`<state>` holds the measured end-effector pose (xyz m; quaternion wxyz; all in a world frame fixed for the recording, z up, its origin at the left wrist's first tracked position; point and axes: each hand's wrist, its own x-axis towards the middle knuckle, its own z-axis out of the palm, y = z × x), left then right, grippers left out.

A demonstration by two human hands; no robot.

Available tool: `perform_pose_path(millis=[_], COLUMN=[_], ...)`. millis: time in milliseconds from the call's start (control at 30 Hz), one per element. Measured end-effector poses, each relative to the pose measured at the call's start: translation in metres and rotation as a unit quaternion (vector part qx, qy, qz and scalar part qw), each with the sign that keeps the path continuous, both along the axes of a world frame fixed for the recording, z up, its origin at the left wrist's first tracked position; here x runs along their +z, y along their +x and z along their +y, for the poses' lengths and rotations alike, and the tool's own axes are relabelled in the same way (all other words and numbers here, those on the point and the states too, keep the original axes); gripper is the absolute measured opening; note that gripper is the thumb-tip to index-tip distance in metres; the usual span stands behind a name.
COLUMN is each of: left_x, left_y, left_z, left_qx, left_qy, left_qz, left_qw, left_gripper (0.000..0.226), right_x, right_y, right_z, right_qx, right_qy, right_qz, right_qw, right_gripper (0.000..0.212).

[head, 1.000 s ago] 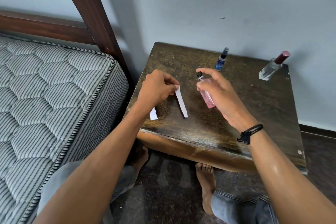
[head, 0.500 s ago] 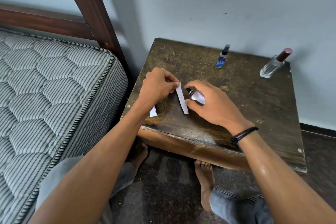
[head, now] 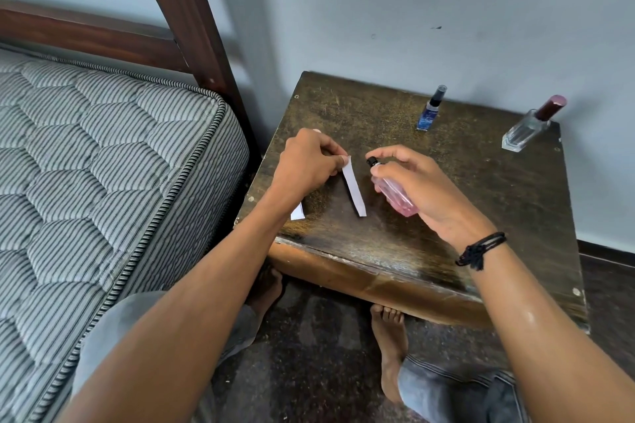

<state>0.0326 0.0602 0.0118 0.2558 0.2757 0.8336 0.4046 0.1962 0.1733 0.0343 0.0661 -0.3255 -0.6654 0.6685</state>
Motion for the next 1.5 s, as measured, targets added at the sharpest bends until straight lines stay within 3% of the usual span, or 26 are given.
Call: perform_pose_path(millis=[100, 167, 233, 333, 433, 967, 1500], left_x=[0.0, -0.001, -0.002, -0.003, -0.003, -0.003, -0.003], left_y=[-0.001, 0.0, 0.0, -0.001, 0.0, 0.001, 0.001], left_z=[0.0, 0.0, 0.0, 0.0, 0.0, 0.001, 0.0], left_qx=[0.0, 0.002, 0.004, 0.005, 0.003, -0.005, 0.004], left_qy=[0.001, 0.003, 0.006, 0.009, 0.01, -0.003, 0.005], left_qz=[-0.001, -0.002, -0.003, -0.004, 0.004, 0.023, 0.015], left_qw=[1.0, 1.0, 1.0, 1.0, 1.0, 1.0, 1.0], left_gripper=[0.007, 0.007, 0.007, 0.008, 0.006, 0.008, 0.01], right_x=[0.004, 0.005, 0.002, -0.004, -0.01, -0.017, -0.019], right_y=[0.0, -0.001, 0.001, 0.003, 0.003, 0.0, -0.003], right_z=[-0.002, -0.002, -0.002, -0.006, -0.009, -0.012, -0.014], right_qx=[-0.009, -0.002, 0.028, 0.095, 0.136, 0.172, 0.158], right_qy=[-0.045, -0.025, 0.106, 0.303, 0.378, 0.48, 0.491], right_qz=[0.004, 0.004, -0.032, -0.064, -0.058, -0.059, -0.063], right_qw=[0.999, 1.0, 0.993, 0.946, 0.914, 0.858, 0.854], right_gripper=[0.021, 0.02, 0.021, 0.029, 0.037, 0.034, 0.033])
